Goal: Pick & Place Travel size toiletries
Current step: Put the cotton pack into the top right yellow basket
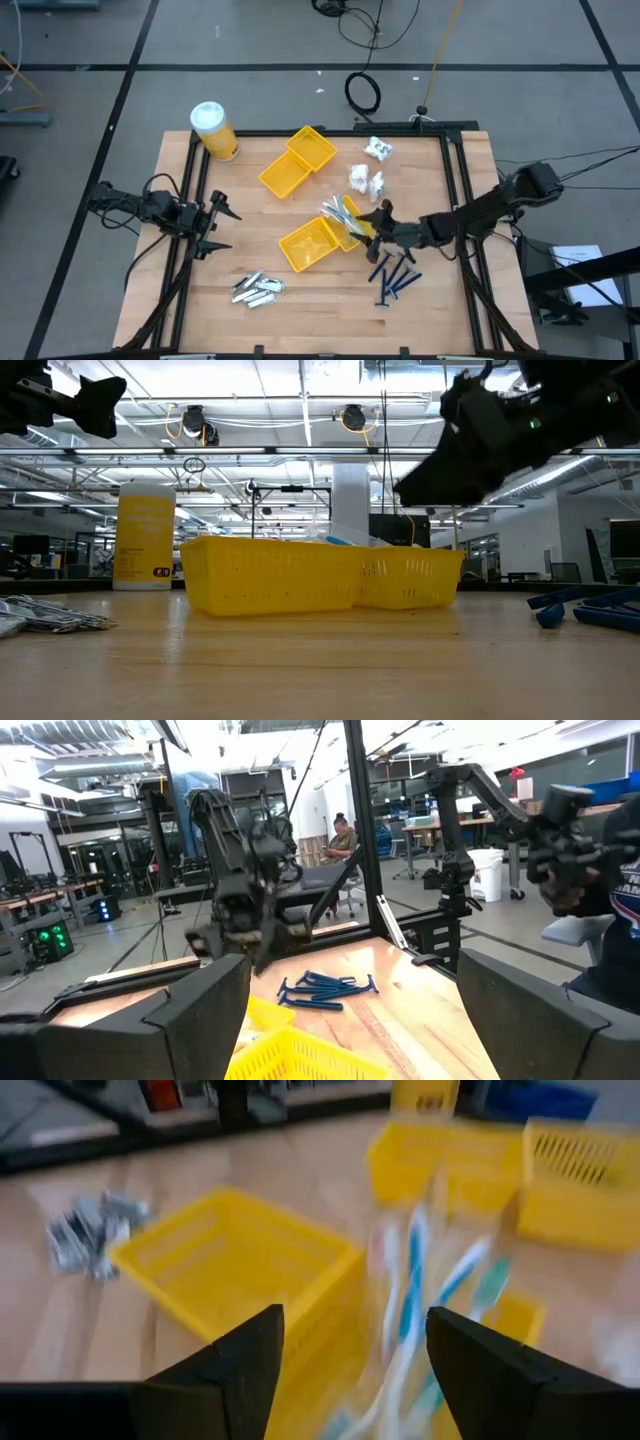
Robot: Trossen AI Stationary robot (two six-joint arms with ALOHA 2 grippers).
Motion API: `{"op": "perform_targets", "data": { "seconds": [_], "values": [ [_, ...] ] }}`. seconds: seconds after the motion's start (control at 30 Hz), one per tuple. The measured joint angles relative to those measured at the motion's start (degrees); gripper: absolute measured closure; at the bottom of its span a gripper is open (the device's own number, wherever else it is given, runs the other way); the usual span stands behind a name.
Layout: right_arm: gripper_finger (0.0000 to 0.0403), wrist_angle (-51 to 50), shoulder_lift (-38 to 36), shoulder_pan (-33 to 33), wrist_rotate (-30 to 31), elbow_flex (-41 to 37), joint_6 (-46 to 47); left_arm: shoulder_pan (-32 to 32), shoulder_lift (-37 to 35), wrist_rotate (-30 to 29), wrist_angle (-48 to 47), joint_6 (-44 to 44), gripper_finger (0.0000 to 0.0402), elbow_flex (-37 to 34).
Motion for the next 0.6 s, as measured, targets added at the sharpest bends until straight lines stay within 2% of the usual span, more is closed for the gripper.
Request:
{"op": "perform_targets", "data": {
  "seconds": [0.17,0.3,0.4,0.5,0.6],
  "values": [
    [0.0179,-3.03,-8.92,-3.58,3.15,0.0,-4.16,0.01,0.0,-0.02,0.01,0.0,0.0052,0.0],
    [0.0186,-9.76,-13.76,-8.55,2.94,0.0,-4.62,0.0,0.01,-0.01,0.02,0.0,0.0052,0.0],
    [0.0188,-14.64,-14.68,-12.75,2.91,-0.64,-2.49,0.01,0.01,-0.01,0.0,0.0,0.0052,0.0],
    [0.0187,-15.49,-13.58,-16.03,2.83,-3.06,4.52,0.01,-0.01,0.01,0.01,0.0,0.0052,0.0],
    [0.0186,-15.53,-11.43,-17.74,2.89,-5.82,6.35,0.01,-0.01,0.0,0.01,0.0,0.0052,0.0]
  ]
}}
